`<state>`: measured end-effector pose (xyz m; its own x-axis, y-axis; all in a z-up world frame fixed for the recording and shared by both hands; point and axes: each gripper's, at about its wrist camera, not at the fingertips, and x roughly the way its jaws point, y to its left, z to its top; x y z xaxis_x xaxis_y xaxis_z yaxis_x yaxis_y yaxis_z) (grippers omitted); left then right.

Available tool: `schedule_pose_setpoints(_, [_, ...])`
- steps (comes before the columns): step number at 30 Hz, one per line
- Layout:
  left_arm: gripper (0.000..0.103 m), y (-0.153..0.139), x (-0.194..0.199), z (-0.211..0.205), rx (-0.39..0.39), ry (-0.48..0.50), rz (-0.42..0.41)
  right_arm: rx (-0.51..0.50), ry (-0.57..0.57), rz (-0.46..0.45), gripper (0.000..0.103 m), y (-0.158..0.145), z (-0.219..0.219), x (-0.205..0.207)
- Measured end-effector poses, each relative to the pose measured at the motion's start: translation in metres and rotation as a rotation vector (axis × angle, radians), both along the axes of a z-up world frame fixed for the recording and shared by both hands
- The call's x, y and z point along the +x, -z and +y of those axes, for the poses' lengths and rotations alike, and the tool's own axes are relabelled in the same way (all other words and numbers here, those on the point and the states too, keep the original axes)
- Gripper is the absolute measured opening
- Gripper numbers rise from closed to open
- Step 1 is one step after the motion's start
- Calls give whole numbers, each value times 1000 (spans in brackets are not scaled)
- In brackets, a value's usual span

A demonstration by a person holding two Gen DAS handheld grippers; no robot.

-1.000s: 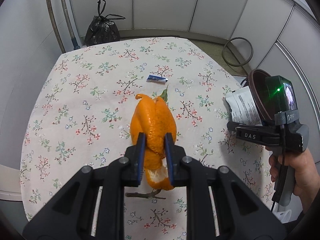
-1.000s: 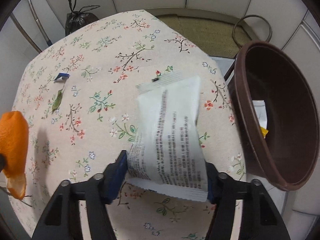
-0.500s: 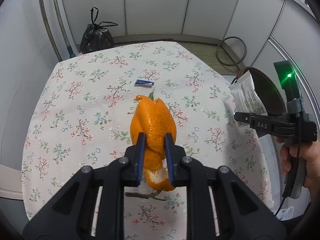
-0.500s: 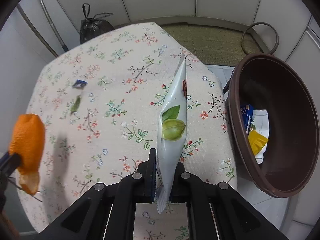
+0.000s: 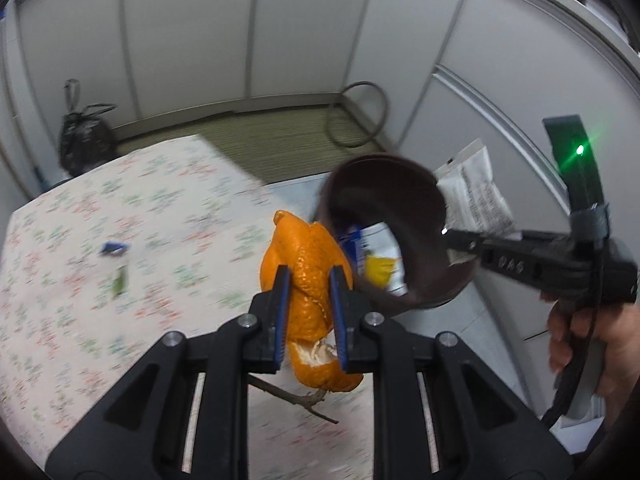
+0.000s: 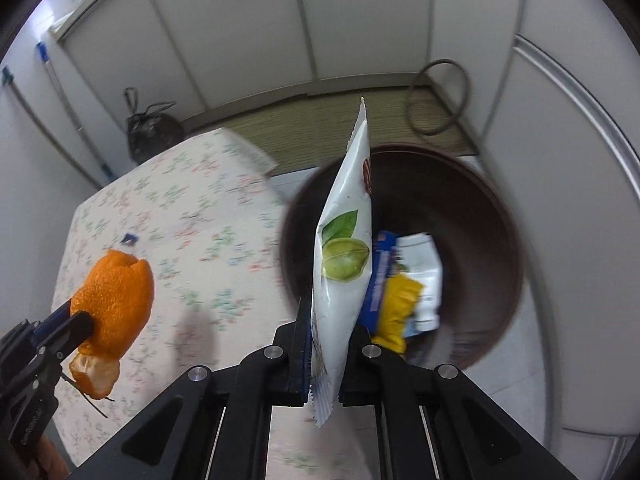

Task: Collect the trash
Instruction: 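Carry the orange peel and white sachet over the brown bin and release both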

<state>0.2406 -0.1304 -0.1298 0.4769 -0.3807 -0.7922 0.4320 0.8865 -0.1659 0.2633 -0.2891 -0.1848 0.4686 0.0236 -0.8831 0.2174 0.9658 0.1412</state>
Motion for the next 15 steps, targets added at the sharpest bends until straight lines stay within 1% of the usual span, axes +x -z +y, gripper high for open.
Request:
schedule_pose_setpoints(4, [21,5,9,-54,-11,56,0,19,63,1,10,4,-38,-11])
schedule_pose_setpoints(7, [21,14,16,-79,-13,59,11,38,94,2,10,9,-57,-16])
schedule_pose_setpoints(11, [22,22,27,-92,-7,45,18,50,118,-3,11,13,-68,-19])
schedule_pose_setpoints(13, [22,23,30,-95,-11,40,5,63,133,-8,12,13,-73,-21])
schedule_pose_setpoints(14, [22,21,29,-97,-17,38,-7,75,144,-15,15,13,-76,-23])
schedule_pose_setpoints(15, [29,19,30,-96,-25,49,-15,91,154,-22,18,12,-79,-24])
